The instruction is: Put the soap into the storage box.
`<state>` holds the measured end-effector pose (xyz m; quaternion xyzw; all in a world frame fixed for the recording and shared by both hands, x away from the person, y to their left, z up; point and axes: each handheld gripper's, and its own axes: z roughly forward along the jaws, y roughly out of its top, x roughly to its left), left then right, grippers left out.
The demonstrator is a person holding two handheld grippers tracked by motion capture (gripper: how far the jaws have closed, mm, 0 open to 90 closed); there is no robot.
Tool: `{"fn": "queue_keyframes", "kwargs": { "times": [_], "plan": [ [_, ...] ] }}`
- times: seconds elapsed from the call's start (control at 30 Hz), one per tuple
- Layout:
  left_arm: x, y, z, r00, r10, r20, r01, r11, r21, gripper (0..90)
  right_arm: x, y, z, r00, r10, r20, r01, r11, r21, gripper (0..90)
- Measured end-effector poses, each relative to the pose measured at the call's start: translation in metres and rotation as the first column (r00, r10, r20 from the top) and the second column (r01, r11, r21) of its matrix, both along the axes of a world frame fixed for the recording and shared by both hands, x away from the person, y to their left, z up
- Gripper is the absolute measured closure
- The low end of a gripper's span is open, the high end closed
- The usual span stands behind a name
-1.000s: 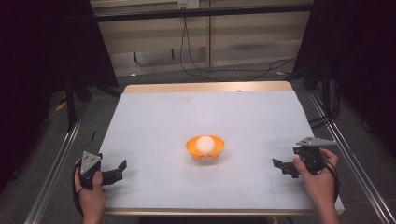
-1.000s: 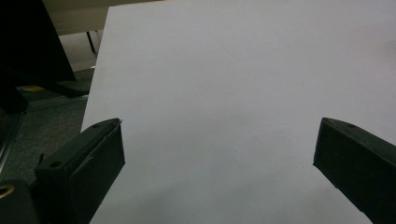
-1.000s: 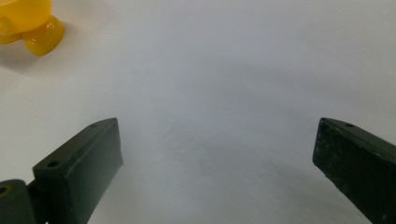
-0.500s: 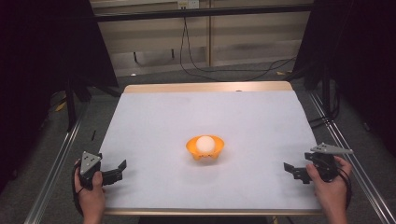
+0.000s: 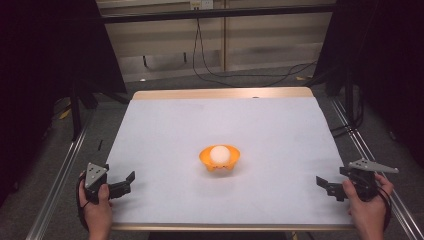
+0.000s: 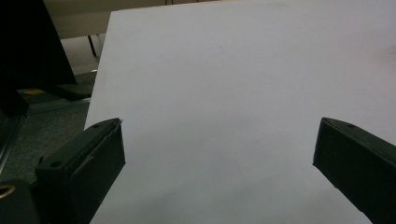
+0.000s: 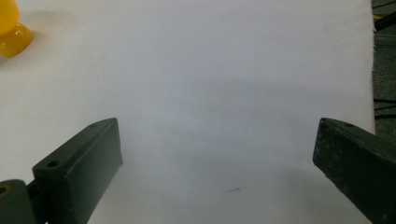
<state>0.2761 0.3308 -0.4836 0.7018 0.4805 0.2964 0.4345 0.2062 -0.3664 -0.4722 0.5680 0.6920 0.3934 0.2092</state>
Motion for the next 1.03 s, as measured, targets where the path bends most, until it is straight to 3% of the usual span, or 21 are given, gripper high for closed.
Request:
{"fn": "queue_keyframes", "kwargs": {
  "times": [0.23,0.37,0.47,0.57,0.7,1.03],
  "plan": [
    [0.001,0.002,0.000,1.0000,0.000,-0.004,0.000,0.9999,-0.014,1.7,-0.009,-0.005,-0.004,0.9999,-0.009,0.008,0.009,1.000,0.001,0.0],
    [0.000,0.002,0.000,1.0000,0.002,-0.002,-0.002,0.9998,-0.020,1.7,-0.013,-0.004,-0.008,0.9987,-0.015,0.048,0.013,0.999,0.030,0.0],
    [0.000,0.002,0.000,1.0000,0.000,-0.001,0.000,0.9998,-0.018,1.8,-0.014,-0.004,-0.009,0.9977,-0.024,0.063,0.023,0.999,0.025,0.0],
    [0.000,0.002,0.000,1.0000,0.002,-0.003,-0.002,0.9998,-0.022,1.8,-0.017,-0.006,-0.010,0.9971,-0.024,0.072,0.021,0.998,0.055,0.0],
    [0.001,0.002,0.000,1.0000,0.004,-0.002,-0.004,0.9997,-0.024,1.7,-0.023,-0.012,-0.015,0.9923,-0.067,0.105,0.054,0.991,0.123,0.0],
    [0.000,0.003,0.000,1.0000,0.009,0.000,-0.009,0.9996,-0.025,1.3,-0.023,-0.010,-0.015,0.9920,-0.061,0.110,0.050,0.994,0.098,0.0]
  ]
}}
